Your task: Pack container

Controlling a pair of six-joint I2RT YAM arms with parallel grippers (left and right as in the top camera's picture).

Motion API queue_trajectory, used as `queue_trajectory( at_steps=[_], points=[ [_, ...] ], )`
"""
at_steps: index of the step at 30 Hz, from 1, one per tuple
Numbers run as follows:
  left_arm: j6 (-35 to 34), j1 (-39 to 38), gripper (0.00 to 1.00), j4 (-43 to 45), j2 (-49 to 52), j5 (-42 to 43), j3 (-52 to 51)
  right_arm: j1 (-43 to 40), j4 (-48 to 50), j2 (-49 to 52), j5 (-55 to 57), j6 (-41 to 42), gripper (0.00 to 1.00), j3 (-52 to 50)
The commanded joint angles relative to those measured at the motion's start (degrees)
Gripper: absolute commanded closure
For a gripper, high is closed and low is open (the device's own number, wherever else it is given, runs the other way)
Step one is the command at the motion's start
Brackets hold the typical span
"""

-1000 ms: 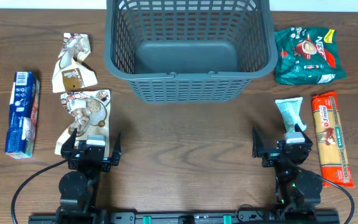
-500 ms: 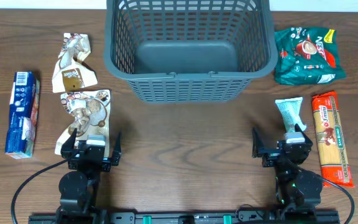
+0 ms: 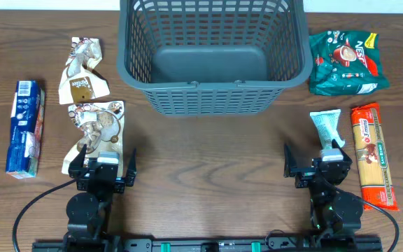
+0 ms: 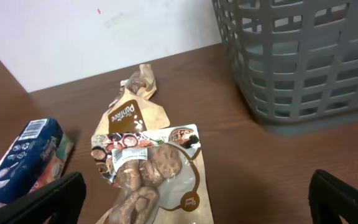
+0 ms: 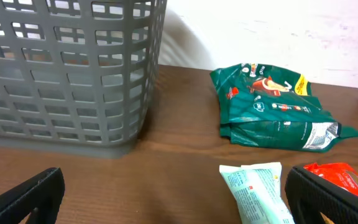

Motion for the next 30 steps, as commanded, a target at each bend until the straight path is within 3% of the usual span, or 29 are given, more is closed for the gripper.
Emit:
queue_trajectory(
  at_steps=[1, 11, 18, 23, 30],
  points=[
    [1.0, 0.3, 0.01, -0.2, -0.3, 0.6, -1.5, -0.5, -0.1, -0.6, 0.3, -0.6, 0.01, -0.2],
    [1.0, 0.3, 0.01, -0.2, -0.3, 0.6, -1.5, -0.5, -3.0, 2.3, 5.2, 3.3, 0.01, 5.0],
    [1.0, 0.3, 0.01, -0.2, -0.3, 0.6, -1.5, -0.5, -7.7, 18.9, 12.7, 2.7, 0.01, 23.9],
    [1.0, 0.3, 0.01, -0.2, -0.3, 0.6, -1.5, -1.2, -21.5, 36.6, 13.5, -0.2, 0.01, 46.2],
    [1.0, 0.3, 0.01, -0.2, -0.3, 0.6, -1.5, -7.4, -55.4, 61.3, 13.5, -1.5, 0.01, 82.7]
  ],
)
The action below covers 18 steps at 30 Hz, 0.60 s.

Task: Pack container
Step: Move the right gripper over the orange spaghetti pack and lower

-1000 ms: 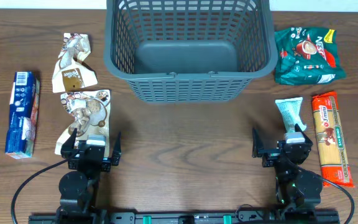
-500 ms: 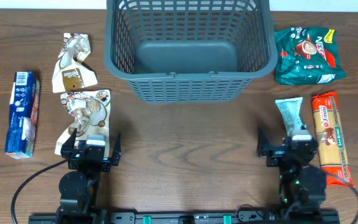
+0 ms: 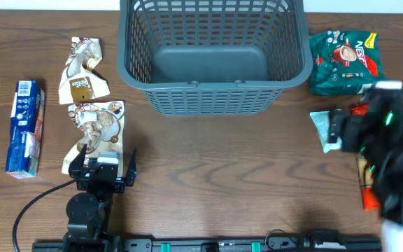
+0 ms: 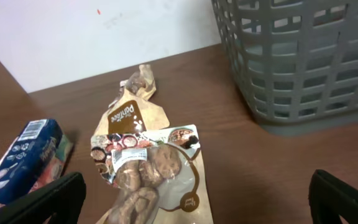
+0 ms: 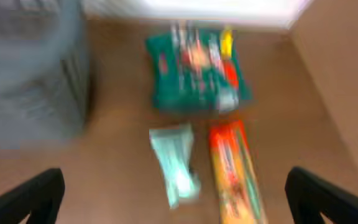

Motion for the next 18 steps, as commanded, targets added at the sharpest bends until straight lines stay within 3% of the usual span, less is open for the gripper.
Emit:
queue_trajectory(
  at_steps=[1, 5, 7, 13, 18],
  points=[
    [1.0, 0.2, 0.01, -0.3, -0.3, 0.6, -1.4, -3.9, -10.5, 9.7, 1.2, -2.4, 0.01, 15.4],
    [1.0, 0.2, 0.01, -0.3, -0.3, 0.6, -1.4, -9.4, -23.6, 20.1, 0.9, -6.0, 0.01, 29.8],
    [1.0, 0.2, 0.01, -0.3, -0.3, 0.6, -1.4, -11.8, -25.9, 22.6, 0.7, -6.7, 0.01, 32.0],
    [1.0, 0.2, 0.01, -0.3, -0.3, 0.6, -1.4, -20.6, -26.2, 25.3, -3.4, -6.7, 0.01, 30.5],
    [1.0, 0.2, 0.01, -0.3, -0.3, 0.6, -1.4, -28.9, -20.7, 25.4, -10.0, -6.8, 0.01, 27.1]
  ],
)
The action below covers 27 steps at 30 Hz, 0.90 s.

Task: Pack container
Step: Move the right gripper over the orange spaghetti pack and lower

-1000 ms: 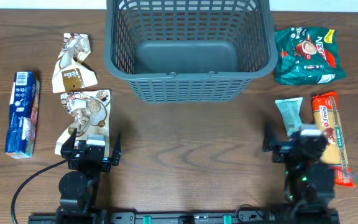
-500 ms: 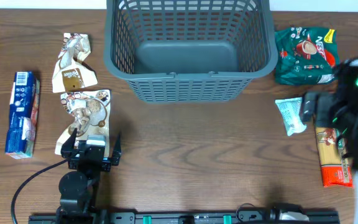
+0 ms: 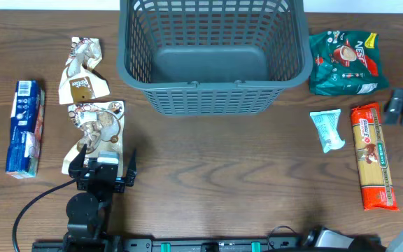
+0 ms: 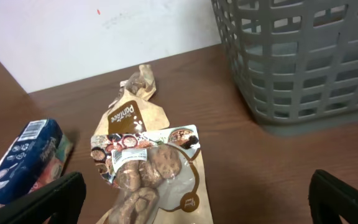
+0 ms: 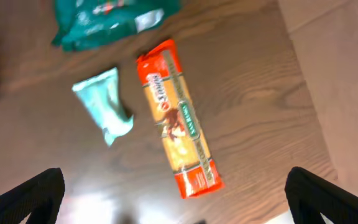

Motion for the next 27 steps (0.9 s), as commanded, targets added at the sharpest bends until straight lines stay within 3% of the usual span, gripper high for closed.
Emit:
queue_trajectory(
  at_steps=[1, 7, 15, 27],
  points=[
    [1.0, 0.3, 0.01, -0.4, -0.3, 0.6, -1.4, -5.2, 2.6, -0.2, -7.1, -1.5, 0.01, -2.9],
    [1.0, 0.3, 0.01, -0.4, -0.3, 0.6, -1.4, -11.1, 8.9, -0.1, -11.1, -3.0, 0.01, -13.3],
    [1.0, 0.3, 0.01, -0.4, -0.3, 0.6, -1.4, -11.9, 22.2, 2.0, -11.2, -3.0, 0.01, -31.5],
    [1.0, 0.3, 0.01, -0.4, -0.3, 0.6, -1.4, -11.8, 24.8, 15.9, -15.5, -5.4, 0.01, -32.9]
  ],
)
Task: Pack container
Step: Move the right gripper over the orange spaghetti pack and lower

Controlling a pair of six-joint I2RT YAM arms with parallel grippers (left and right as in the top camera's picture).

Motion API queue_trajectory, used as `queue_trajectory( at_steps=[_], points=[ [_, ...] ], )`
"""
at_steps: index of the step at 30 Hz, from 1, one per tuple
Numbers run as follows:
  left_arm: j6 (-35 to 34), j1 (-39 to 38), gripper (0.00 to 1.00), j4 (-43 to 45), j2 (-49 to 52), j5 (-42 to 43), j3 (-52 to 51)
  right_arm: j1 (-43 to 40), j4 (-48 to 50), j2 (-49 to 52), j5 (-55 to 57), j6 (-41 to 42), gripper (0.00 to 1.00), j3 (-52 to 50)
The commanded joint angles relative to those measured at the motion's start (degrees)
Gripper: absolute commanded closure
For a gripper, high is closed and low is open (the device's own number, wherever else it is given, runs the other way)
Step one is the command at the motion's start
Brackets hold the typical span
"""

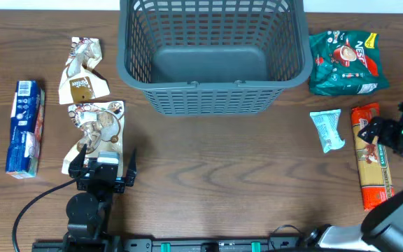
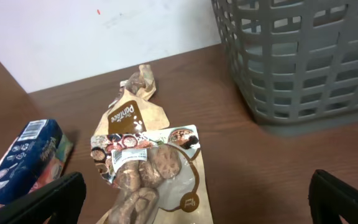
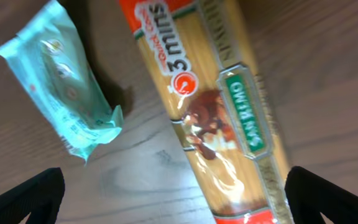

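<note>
The grey slatted basket [image 1: 214, 56] stands empty at the back middle. Right of it lie a green coffee bag [image 1: 345, 61], a pale green packet [image 1: 326, 129] and an orange spaghetti pack [image 1: 373, 168]. My right gripper [image 1: 382, 133] hangs open over the spaghetti pack [image 3: 222, 118], its fingers [image 3: 331, 199] apart either side of it and nothing held; the pale green packet [image 3: 61, 93] lies beside. My left gripper [image 2: 191, 208] rests open at the front left, just behind a clear-fronted brown snack bag [image 2: 151, 171].
A second crumpled brown bag [image 1: 82, 70] and a blue pack [image 1: 25, 127] lie at the left. The right edge of the table is close beyond the spaghetti pack. The basket wall [image 2: 297, 62] rises to the right of the left gripper.
My right gripper was high near the table's right edge, seeing the whole spaghetti pack and packet; now it is lower and close over the spaghetti pack, still open. The left arm has not moved.
My right gripper first rested open at the front right, facing the basket and green bag. Then it was raised and looking down on the right-hand items, then higher still by the table edge, and now close above the spaghetti pack. Nothing on the table has moved.
</note>
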Motion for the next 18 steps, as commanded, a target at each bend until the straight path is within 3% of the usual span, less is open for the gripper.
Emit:
queue_trajectory(
  at_steps=[1, 18],
  points=[
    [1.0, 0.2, 0.01, -0.4, -0.3, 0.6, -1.4, -0.5, 0.1, 3.6, -1.9, -1.6, 0.01, -0.1],
    [1.0, 0.2, 0.01, -0.4, -0.3, 0.6, -1.4, 3.0, 4.5, 6.9, 4.9, -7.9, 0.01, 0.2]
  ],
)
